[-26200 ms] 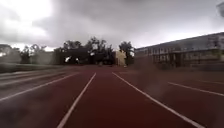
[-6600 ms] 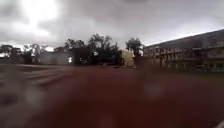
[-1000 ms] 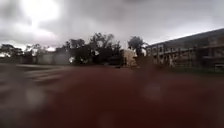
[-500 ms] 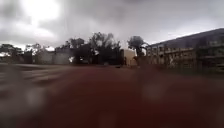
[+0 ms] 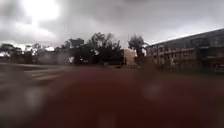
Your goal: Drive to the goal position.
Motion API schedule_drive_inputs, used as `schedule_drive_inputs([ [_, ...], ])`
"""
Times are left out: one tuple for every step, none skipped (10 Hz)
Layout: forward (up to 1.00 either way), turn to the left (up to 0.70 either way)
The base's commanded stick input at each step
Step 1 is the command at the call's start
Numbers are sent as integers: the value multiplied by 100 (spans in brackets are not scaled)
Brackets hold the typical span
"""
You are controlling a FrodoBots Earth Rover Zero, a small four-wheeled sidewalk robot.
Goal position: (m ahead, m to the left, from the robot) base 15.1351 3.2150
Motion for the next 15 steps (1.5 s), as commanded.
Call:
schedule_drive_inputs([
  [45, 0],
  [45, 0],
  [45, 0],
  [45, 0],
  [45, 27],
  [45, 27],
  [45, 27],
  [45, 27],
  [45, 27],
  [45, 27],
  [45, 23],
  [45, 4],
  [45, 0],
  [45, 0],
  [45, 0],
])
